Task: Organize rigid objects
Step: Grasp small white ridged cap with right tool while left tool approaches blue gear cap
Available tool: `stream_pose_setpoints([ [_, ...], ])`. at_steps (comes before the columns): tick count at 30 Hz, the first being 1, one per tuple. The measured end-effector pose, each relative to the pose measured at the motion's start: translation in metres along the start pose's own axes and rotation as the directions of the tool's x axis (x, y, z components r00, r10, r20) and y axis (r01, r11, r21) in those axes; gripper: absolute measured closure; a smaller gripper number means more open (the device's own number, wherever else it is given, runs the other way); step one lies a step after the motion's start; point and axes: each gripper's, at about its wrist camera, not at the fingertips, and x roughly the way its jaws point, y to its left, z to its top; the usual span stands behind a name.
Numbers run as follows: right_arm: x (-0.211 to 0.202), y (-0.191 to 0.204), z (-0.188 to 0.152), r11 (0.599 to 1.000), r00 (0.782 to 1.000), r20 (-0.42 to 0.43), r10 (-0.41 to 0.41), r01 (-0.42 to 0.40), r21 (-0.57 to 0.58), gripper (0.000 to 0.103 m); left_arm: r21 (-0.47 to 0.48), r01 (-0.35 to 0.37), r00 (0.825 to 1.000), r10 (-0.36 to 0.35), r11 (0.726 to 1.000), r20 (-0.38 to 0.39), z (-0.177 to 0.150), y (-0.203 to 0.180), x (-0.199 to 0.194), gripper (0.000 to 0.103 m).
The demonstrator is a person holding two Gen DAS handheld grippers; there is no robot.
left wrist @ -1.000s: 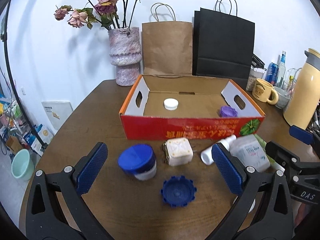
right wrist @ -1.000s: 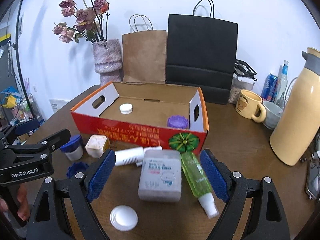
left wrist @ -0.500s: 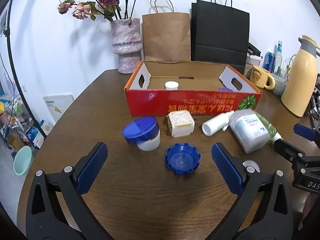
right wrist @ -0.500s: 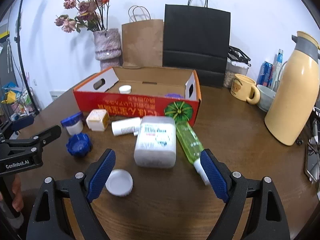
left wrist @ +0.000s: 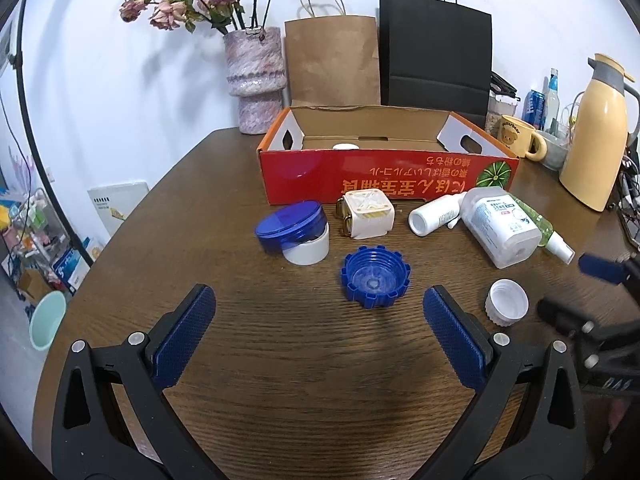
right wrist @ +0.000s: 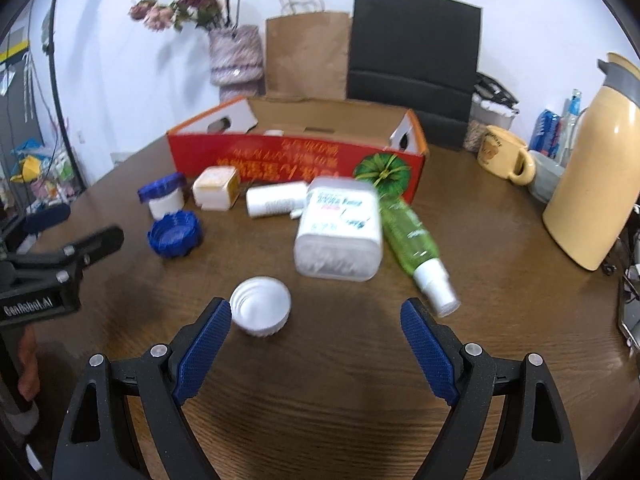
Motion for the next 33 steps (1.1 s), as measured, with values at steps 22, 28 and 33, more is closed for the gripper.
stream_pose_setpoints([
  [22, 0.042, 0.024, 0.009, 0.995, 0.990, -0.114, 0.084, -0.089, -0.040, 0.058, -0.025, 0.021, 0.999, -0.022, 0.999, -0.037, -0.002, 0.003, 0.008, 0.000],
  [28, 0.034, 0.025, 0.011, 0.996, 0.995, -0.070, 0.078, -0.081, -0.042, 0.058, -0.027, 0.014, 0.999, -0.016, 1.000, -0.047, -0.002, 0.003, 0.012, 0.000],
  [33, 0.029, 0.021, 0.016, 0.997, 0.997, -0.025, 0.069, -0.070, -0.036, 0.058, -0.025, 0.005, 0.998, -0.006, 1.000, -0.060, -0.002, 0.002, 0.015, 0.000],
])
